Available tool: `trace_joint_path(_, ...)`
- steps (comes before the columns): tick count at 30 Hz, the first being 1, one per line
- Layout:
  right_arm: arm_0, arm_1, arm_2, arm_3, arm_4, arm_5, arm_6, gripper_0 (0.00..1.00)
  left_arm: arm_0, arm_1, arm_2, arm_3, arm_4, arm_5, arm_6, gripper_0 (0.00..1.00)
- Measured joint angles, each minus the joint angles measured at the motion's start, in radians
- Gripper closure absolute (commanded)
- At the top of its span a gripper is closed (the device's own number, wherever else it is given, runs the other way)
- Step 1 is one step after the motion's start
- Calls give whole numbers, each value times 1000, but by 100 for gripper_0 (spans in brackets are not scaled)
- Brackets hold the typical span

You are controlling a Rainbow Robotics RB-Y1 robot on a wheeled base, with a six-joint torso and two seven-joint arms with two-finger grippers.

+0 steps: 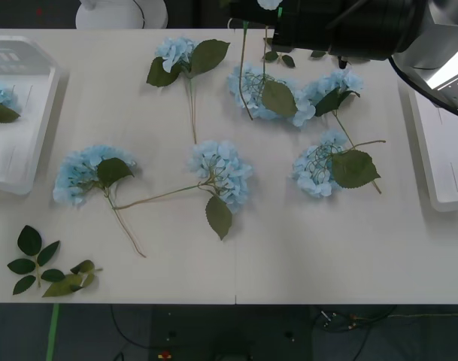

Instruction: Place the red flowers into the right box and the blue flowers into the left box. If a person shows an open palm, hand one flower to the person first, then continue sorting.

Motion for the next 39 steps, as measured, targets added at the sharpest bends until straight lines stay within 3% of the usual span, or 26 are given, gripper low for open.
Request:
trace_joint_path(4, 0, 41, 35, -43, -1, -105, 0, 100, 48, 0, 4, -44, 127, 17, 0, 0)
trace_joint_path(8, -1, 73, 92, -78, -3, -218, 0, 100, 133, 0, 64, -170, 122, 17, 0, 0)
trace_joint_path(13, -7, 111, 152, -88, -4, -304, 0, 100, 328, -11, 270, -437, 15, 19, 43, 0)
trace_joint_path(18, -25, 143, 192, -88, -4, -368, 0, 100, 519, -100, 461, -751, -129, 20, 283, 0)
trace_joint_path(22, -39, 166, 209, -88, -4, -407, 0, 100, 624, -212, 508, -974, -167, 20, 454, 0)
trace_joint_path(25, -48, 170, 223, -89, -4, -423, 0, 100, 685, -291, 508, -1116, -206, 21, 471, 0)
trace_joint_path(31, -50, 170, 230, -94, -5, -434, 0, 100, 759, -407, 493, -1308, -307, 21, 564, 0)
trace_joint_path(35, -50, 170, 231, -96, -5, -435, 0, 100, 759, -486, 440, -1347, -426, 3, 708, 0)
trace_joint_path(39, -50, 170, 233, -96, -5, -439, 0, 100, 751, -556, 354, -1348, -570, -101, 738, 0)
